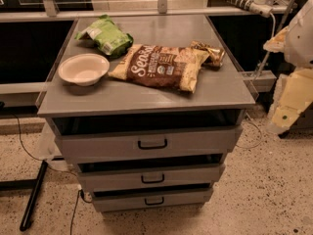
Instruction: Open middle drawer
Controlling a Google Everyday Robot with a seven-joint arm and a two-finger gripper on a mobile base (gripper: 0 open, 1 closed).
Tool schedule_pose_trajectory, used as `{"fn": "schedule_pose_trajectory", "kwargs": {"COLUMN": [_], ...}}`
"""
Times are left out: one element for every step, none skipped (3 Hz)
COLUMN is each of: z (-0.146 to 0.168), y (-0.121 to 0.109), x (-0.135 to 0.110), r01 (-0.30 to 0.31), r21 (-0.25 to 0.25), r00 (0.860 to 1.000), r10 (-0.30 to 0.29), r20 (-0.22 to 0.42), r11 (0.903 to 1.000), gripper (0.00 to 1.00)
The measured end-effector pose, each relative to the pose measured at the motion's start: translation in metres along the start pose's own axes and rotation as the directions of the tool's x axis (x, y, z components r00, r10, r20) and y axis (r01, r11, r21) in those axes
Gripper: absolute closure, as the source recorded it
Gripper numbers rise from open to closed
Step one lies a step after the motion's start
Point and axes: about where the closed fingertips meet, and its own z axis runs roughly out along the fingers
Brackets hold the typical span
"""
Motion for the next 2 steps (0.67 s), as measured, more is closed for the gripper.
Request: {"fn": "schedule_pose_trajectory", "kwargs": {"z": [0.0, 0.0062], "y": [0.0, 0.0031], "x": [0.0, 0.0066], "r01": [0.0, 0.017], "r21": [0.0, 0.006], "r00": [1.0, 1.0], "r10": [0.0, -0.017], "r20": [0.0, 0.009], "r11": [1.0, 0.9998], "gripper": [0.0, 0.0]}}
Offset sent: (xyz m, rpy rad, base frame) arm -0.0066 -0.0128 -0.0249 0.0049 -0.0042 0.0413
